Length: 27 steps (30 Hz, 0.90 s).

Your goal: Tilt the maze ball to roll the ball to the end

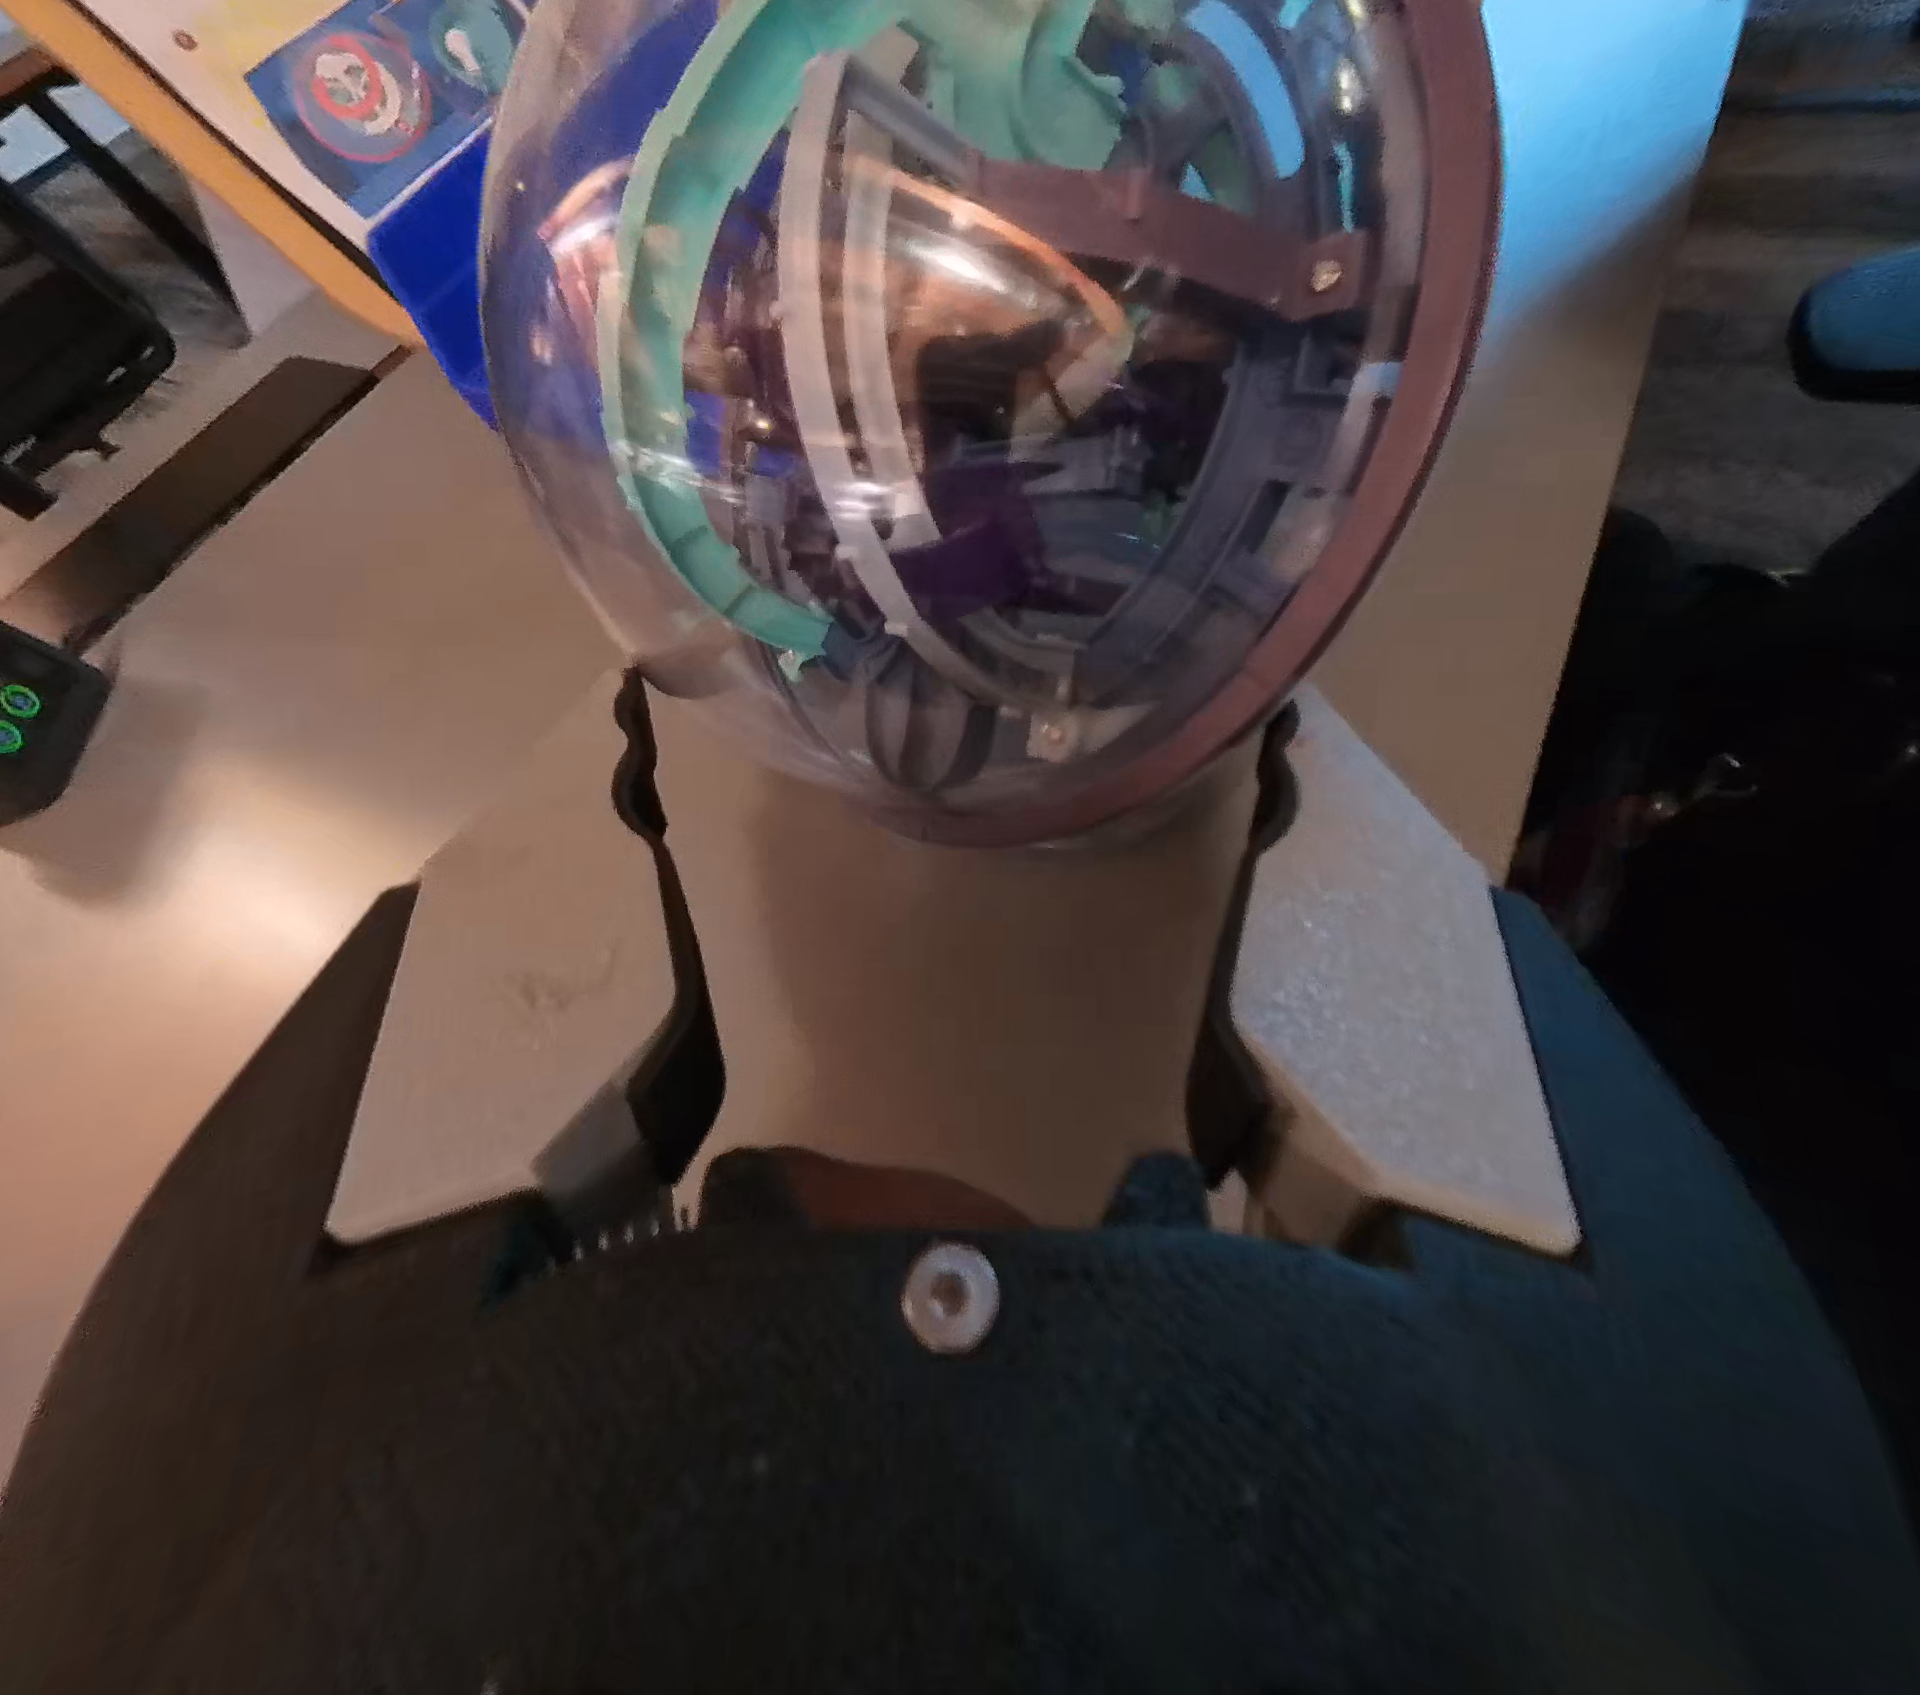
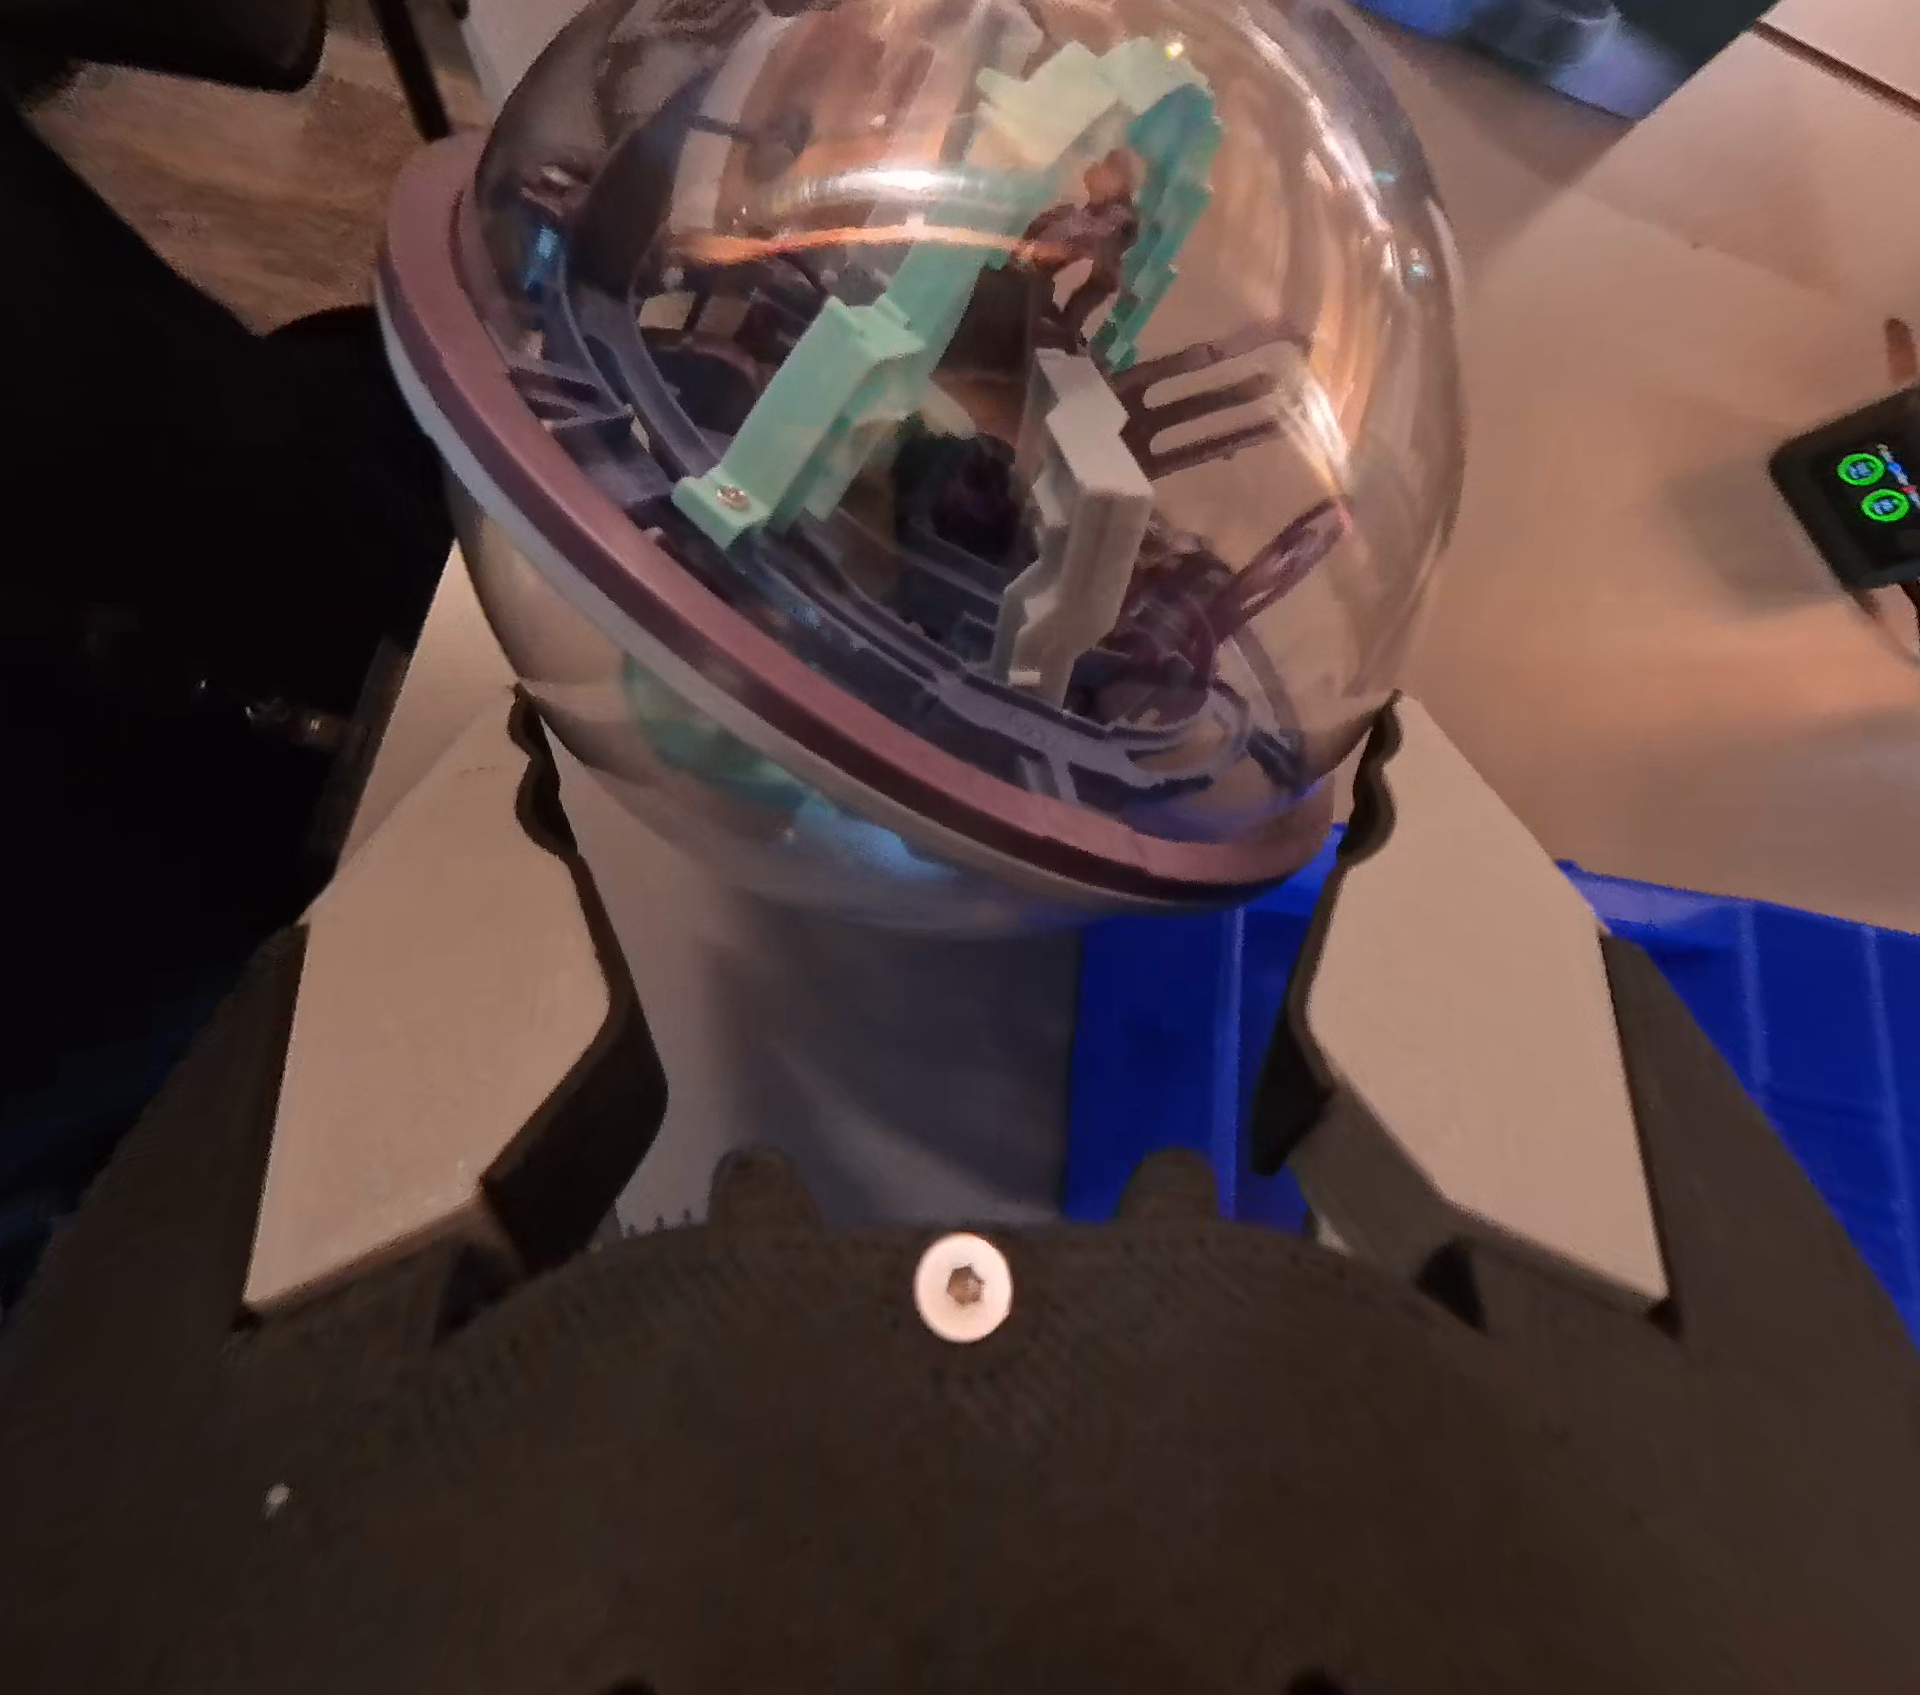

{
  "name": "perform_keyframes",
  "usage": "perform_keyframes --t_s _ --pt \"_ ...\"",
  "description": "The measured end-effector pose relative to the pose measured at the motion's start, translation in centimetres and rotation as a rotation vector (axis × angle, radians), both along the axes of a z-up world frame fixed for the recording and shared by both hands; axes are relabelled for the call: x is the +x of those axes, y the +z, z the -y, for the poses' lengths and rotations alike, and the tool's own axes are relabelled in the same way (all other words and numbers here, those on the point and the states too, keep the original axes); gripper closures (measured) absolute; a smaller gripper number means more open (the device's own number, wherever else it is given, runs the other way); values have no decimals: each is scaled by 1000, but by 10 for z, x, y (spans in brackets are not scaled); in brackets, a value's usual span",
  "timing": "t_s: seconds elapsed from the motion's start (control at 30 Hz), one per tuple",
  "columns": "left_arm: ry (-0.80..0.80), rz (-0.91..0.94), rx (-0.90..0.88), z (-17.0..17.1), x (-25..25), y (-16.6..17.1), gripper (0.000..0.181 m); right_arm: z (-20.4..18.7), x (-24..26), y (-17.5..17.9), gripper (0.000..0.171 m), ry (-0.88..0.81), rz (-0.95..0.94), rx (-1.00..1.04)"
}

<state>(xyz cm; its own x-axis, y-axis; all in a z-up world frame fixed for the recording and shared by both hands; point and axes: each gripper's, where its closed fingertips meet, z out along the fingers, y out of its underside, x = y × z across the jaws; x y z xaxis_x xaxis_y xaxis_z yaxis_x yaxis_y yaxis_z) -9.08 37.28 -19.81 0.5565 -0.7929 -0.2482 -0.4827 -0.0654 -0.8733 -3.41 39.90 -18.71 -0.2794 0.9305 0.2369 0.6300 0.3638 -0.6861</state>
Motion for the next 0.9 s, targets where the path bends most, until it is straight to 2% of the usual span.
perform_keyframes --t_s 0.03,0.3,0.53,0.73,0.9 --pt "-20 -10 -1 -1 -1 3 68 0 0 1 24 -23 -14 -6" --pt "-145 -60 16 -2 -5 20 70 4 1 0 25 -185 -105 -54" --pt "-172 -87 3 -1 -9 10 68 12 -7 10 26 -237 -188 49" --pt "-170 -61 -2 2 -12 2 66 8 -7 -22 26 -261 -137 34" --pt "-175 -28 -19 1 -13 4 66 6 -9 -24 26 -261 -162 -9"
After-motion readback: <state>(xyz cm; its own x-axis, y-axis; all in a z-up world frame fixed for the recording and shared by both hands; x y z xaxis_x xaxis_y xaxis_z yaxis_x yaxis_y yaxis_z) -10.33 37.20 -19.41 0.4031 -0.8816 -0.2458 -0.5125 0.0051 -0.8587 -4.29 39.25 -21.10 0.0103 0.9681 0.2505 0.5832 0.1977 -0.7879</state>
